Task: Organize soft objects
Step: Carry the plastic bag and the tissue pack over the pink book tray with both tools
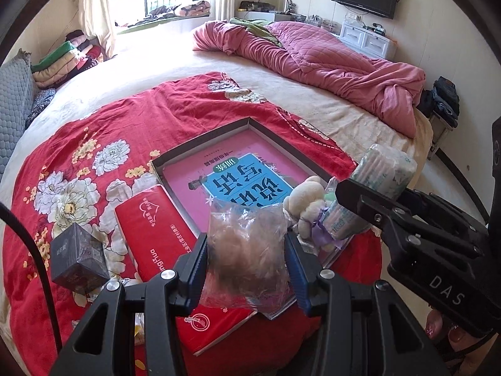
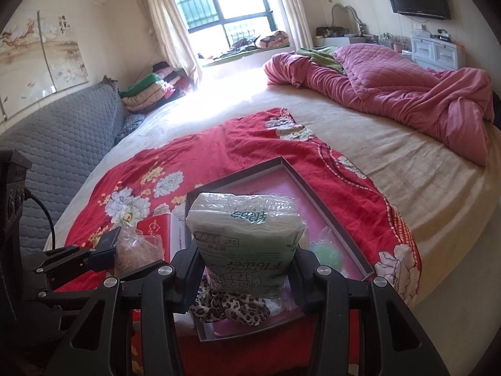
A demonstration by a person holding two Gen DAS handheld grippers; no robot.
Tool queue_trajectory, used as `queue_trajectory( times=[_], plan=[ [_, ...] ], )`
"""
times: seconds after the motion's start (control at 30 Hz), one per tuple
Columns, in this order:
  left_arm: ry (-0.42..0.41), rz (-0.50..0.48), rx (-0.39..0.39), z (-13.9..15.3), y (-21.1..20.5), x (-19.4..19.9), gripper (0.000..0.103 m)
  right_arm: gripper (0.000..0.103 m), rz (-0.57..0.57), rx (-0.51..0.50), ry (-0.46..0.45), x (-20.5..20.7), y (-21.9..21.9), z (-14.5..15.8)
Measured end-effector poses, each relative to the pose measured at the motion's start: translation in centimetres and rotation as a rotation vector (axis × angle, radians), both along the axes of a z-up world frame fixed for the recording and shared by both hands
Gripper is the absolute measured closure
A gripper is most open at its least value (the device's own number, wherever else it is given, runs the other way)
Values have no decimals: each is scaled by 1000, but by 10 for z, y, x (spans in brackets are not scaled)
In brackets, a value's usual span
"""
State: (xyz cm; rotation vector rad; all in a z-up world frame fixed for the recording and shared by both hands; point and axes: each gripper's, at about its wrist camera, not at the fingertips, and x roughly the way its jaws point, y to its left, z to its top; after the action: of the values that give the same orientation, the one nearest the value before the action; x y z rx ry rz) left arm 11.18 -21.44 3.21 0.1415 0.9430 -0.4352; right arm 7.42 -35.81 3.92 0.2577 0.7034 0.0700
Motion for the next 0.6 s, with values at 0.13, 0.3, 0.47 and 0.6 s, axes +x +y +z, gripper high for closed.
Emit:
queue_trajectory(
  times=[0.13,0.3,0.47,0.6],
  plan=[
    [31,-11,4,-13,-3,7,56,55,0,3,19,3,-3,-9],
    [67,-42,19,-29,-12,15,56,54,1,7,51,12,-8,-21],
    [76,-78,54,-40,-24,17,56,54,21,8,81,26,-7,-31],
    [76,-99,89,-46,-30,18,55,54,28,-3,104,35,-5,-38]
  ],
)
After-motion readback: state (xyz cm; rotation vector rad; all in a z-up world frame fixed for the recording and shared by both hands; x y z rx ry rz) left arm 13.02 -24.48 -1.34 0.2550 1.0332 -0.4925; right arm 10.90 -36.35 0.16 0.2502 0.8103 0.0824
